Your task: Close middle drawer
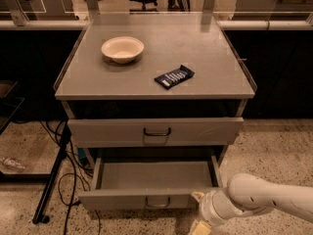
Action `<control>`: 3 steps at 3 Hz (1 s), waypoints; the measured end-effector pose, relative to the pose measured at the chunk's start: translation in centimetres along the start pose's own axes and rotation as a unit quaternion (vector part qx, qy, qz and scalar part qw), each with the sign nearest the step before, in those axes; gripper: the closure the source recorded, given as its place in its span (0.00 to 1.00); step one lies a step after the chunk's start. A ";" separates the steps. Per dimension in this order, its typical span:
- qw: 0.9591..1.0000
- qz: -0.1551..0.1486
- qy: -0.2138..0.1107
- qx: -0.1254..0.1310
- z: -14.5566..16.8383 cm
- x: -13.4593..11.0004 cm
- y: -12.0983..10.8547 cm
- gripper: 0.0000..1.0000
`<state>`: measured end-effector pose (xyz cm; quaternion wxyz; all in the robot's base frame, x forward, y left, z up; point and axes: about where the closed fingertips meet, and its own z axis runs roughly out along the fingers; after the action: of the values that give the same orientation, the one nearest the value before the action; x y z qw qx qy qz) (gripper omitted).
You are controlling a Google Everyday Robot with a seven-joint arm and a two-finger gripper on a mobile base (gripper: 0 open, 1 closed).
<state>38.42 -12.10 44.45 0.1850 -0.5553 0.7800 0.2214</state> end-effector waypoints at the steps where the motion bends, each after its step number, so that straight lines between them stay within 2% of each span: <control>1: 1.000 0.000 0.000 0.000 0.0 0.0 0.0 0.17; 3: 1.000 0.000 0.000 0.000 0.0 0.0 0.0 0.64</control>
Offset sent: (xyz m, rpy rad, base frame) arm 0.0000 0.0000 0.0000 0.0000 0.0000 0.0000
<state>38.44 -12.09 44.42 0.1848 -0.5554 0.7801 0.2211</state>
